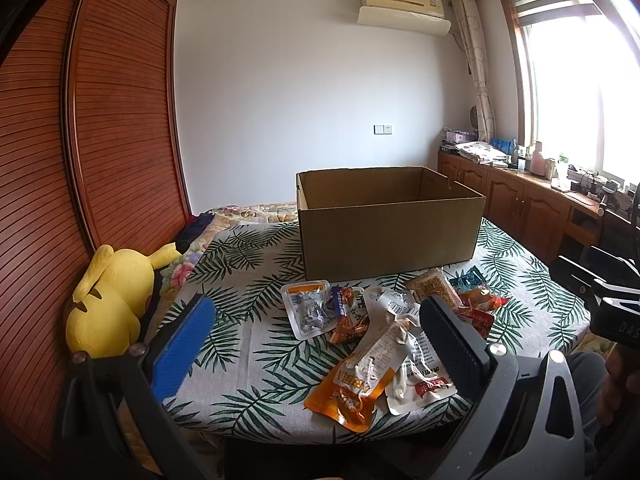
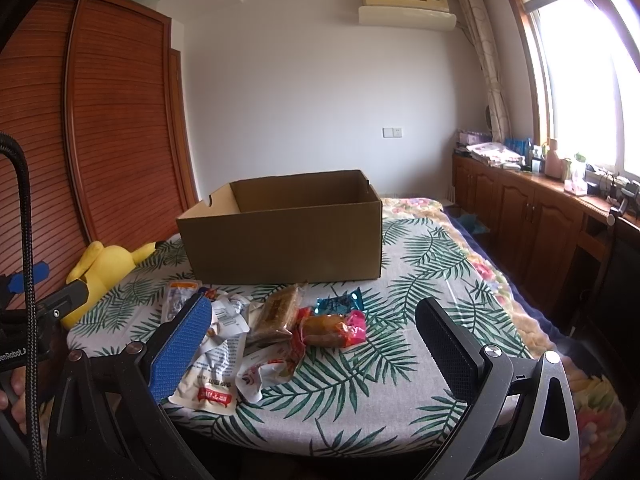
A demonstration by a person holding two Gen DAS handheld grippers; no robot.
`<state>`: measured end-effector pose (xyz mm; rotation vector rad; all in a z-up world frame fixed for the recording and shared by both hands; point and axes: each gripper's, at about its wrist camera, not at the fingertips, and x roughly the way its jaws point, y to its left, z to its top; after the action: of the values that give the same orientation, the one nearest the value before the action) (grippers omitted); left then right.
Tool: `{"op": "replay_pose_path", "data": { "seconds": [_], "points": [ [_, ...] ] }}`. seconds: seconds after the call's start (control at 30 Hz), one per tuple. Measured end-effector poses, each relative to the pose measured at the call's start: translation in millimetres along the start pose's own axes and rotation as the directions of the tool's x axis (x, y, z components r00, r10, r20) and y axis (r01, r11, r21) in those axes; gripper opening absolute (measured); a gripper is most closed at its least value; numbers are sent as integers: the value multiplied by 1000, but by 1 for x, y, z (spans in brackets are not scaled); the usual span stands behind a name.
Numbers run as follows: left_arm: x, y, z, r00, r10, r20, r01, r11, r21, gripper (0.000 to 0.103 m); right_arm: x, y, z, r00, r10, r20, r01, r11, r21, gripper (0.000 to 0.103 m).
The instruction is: Organize snacks
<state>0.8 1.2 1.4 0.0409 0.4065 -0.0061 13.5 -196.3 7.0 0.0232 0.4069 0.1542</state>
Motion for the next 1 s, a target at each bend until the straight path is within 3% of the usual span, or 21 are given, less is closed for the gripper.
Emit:
{"op": "replay_pose_path", "data": {
  "seconds": [1.0],
  "points": [
    [-3,-1,3,1000,0,4,0,1000,-2,103,1,1,1,1000,-2,1,2,1000,1,103]
  ]
}}
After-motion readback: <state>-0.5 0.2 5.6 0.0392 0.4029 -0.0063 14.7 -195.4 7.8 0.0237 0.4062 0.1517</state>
